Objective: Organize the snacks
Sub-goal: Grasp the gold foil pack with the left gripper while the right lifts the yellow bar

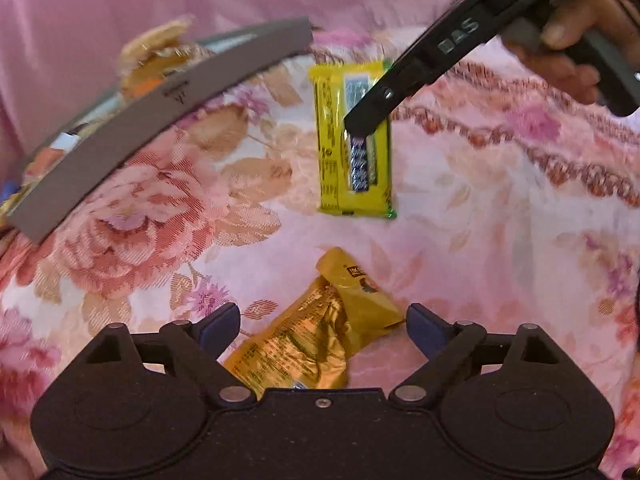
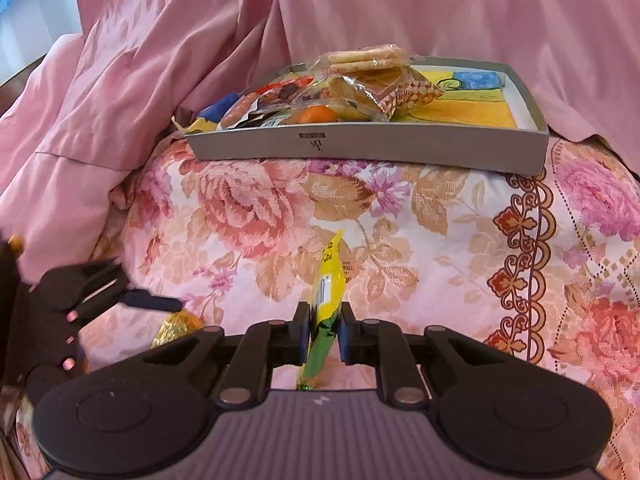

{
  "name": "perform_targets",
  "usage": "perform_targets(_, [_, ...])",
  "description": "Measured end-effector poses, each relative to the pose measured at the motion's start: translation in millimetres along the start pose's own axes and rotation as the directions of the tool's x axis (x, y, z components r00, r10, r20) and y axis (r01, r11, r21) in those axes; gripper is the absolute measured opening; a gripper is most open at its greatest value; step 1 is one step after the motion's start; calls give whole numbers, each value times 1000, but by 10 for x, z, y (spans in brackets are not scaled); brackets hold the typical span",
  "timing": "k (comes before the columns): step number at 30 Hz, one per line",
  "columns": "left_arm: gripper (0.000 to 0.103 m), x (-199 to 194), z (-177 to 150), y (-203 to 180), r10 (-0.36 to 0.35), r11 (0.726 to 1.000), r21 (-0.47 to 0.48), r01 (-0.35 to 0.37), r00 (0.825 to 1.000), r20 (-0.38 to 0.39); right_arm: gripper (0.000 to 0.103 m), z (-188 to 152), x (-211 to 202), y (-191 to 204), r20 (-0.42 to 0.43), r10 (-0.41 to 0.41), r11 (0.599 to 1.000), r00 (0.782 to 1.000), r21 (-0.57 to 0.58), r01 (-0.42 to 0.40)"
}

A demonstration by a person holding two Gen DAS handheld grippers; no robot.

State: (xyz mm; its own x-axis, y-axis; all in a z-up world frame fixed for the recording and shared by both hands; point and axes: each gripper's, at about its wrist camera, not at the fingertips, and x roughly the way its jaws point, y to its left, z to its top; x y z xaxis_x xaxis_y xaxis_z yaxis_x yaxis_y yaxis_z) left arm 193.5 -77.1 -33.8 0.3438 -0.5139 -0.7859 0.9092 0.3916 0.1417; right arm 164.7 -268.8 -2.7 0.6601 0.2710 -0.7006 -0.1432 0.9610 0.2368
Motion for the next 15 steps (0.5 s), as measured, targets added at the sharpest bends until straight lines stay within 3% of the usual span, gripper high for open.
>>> perform_targets(4, [90,107,9,76,-17,999,-29,15,998,-55,17,-24,35,7,-10,7,1000,1000,-13,-7])
perform_targets(8, [79,84,-51,160,-55,989,-138,47,997,-59,16,-54,77,48,-22,20,999,1000,-30,-21])
perform_targets(12, [75,-1,-133,82,-5,975,-221,-10,998,-67,14,-82,80,63,-17,25,999,1000,-27,-26])
perform_targets(15, [73,-93,-176,-26,47,946,-316,-74,995,-92,14,-135,40,79,3,21,999,1000,-37,-21])
